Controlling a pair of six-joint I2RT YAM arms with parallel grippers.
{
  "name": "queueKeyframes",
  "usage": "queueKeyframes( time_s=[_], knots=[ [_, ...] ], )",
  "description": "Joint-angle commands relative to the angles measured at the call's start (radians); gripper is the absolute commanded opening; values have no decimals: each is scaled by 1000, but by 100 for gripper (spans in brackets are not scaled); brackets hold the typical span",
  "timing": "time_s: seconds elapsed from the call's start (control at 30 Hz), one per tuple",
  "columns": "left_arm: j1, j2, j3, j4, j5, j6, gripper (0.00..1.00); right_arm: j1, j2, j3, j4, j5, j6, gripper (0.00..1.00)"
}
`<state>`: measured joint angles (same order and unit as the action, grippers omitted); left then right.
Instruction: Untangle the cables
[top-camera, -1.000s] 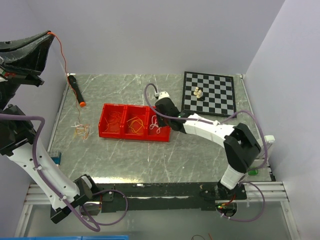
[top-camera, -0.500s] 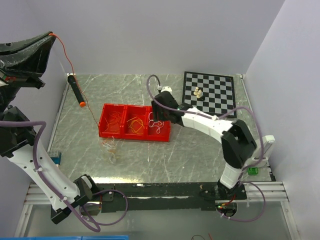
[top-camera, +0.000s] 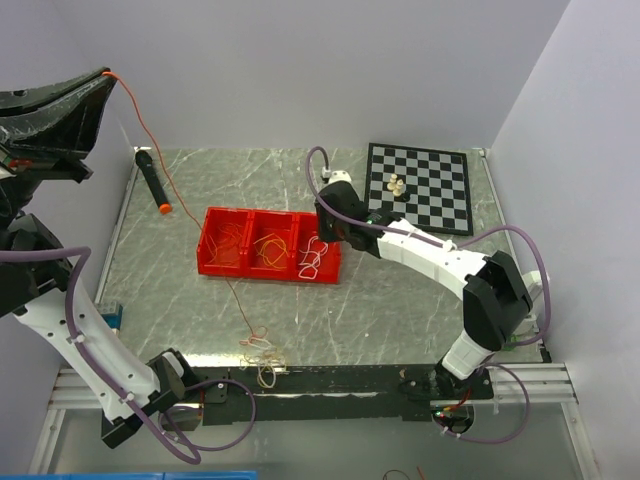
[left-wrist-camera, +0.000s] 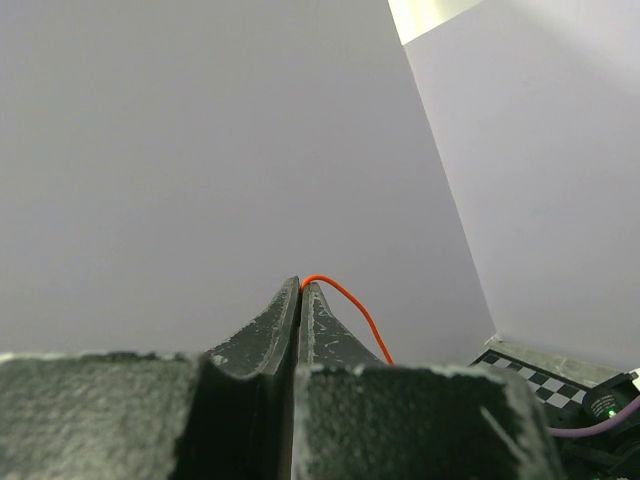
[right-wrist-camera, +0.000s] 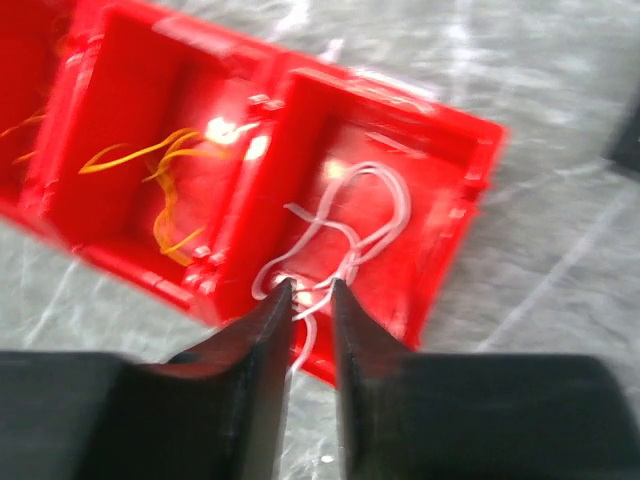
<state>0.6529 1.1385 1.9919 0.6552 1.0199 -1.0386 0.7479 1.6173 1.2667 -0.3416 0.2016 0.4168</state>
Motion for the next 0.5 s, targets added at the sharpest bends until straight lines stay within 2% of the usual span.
queueKeyframes(
  time_s=[0.0,0.03,0.1,0.23,0.37,0.47],
  knots=[
    [-1,3,-5,20,-23,-40,5,-4,-14,5,89,-194,-29,21],
    [-1,6,-5,23,-23,-43,4,-4,-11,3,89,-229,-29,17],
    [-1,7,-10,32,-30,-44,4,-4,-29,-35,114,-248,-27,21],
    [-1,-2,-50,63,-49,-43,4,16,-207,-247,268,-324,-36,53],
    [-1,1,-80,86,-49,-47,4,102,-396,-534,441,-367,-53,66],
    [-1,-11,-114,64,-32,-6,3,194,-412,-598,464,-331,-39,70]
  ],
)
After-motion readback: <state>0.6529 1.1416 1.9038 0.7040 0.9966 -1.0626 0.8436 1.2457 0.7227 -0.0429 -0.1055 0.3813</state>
